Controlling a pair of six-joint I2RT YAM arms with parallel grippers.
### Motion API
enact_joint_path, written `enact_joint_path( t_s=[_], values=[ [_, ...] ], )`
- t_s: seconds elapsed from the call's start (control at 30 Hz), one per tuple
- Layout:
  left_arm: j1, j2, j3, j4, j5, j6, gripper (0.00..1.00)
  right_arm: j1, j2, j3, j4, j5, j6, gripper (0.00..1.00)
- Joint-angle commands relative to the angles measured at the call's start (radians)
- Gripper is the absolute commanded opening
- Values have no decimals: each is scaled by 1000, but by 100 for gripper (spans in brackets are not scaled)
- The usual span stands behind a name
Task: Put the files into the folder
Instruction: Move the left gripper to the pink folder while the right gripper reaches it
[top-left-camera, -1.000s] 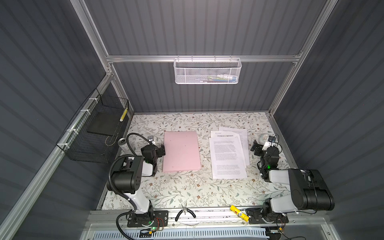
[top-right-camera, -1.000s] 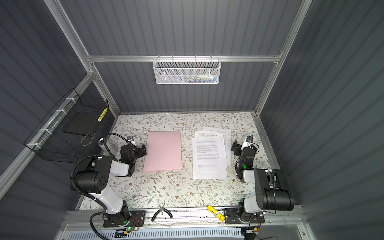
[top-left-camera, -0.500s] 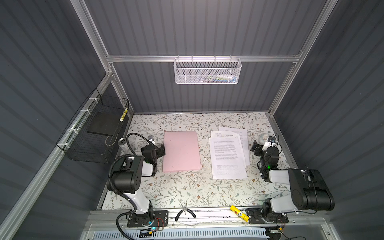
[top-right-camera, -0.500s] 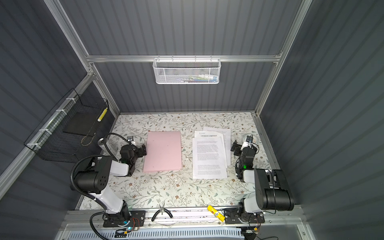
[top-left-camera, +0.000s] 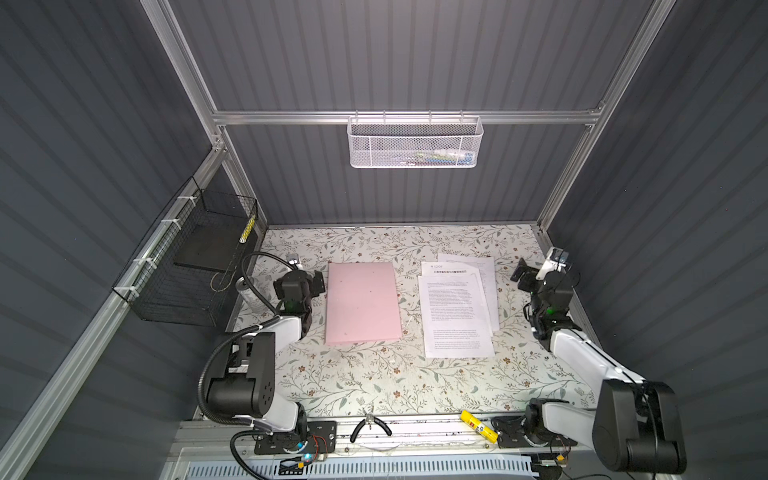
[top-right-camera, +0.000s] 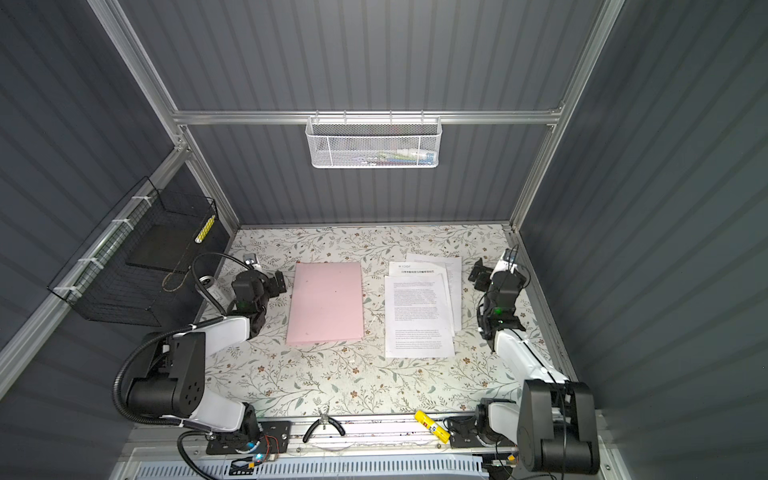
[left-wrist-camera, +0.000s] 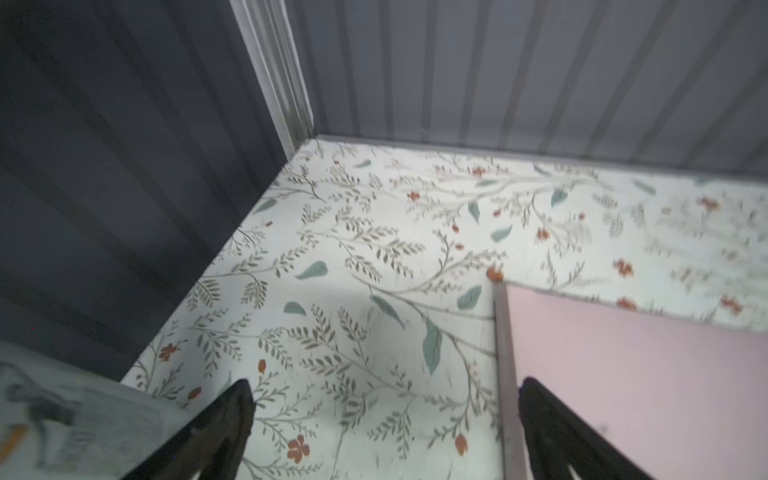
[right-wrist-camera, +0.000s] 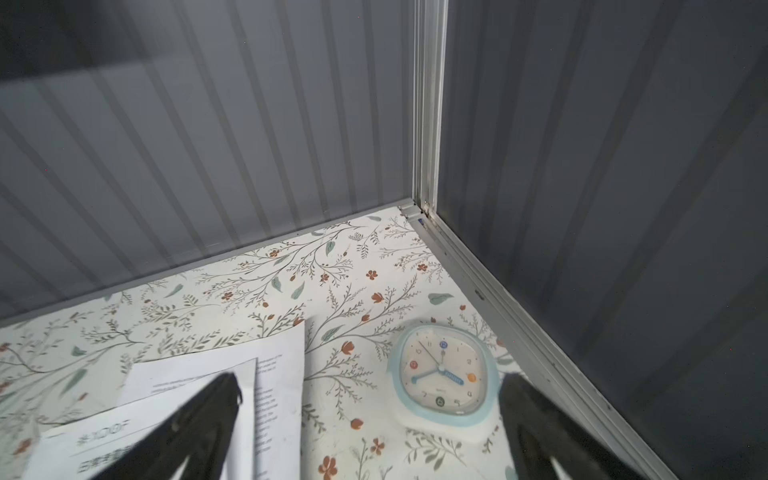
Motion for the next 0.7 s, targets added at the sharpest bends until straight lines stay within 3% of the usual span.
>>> enact_joint_path(
  t_s=[0.0, 0.1, 0.23, 0.33, 0.43, 0.57, 0.67],
  values=[
    [-4, -15, 123, -296, -57, -192, 100, 11, -13, 138, -337, -16, 136, 99],
    [-8, 41, 283, -524, 67, -254, 100, 64, 24, 232, -441, -78, 210, 99],
    [-35, 74, 306, -563, 167, -257, 100, 187, 139, 358, -519, -129, 193, 99],
    [-35, 92, 309, -574, 237, -257, 100, 285, 289, 532, -674, -162, 153, 99],
    [-35, 127, 308, -579, 298, -259, 99, 334, 429, 682, -787, -334, 172, 99],
    [-35, 171, 284, -536, 375, -298, 99, 369, 557, 719, -691, -611, 303, 99],
    [-36, 199, 272, -512, 426, -318, 99, 398, 647, 755, -645, -738, 361, 89]
  ],
)
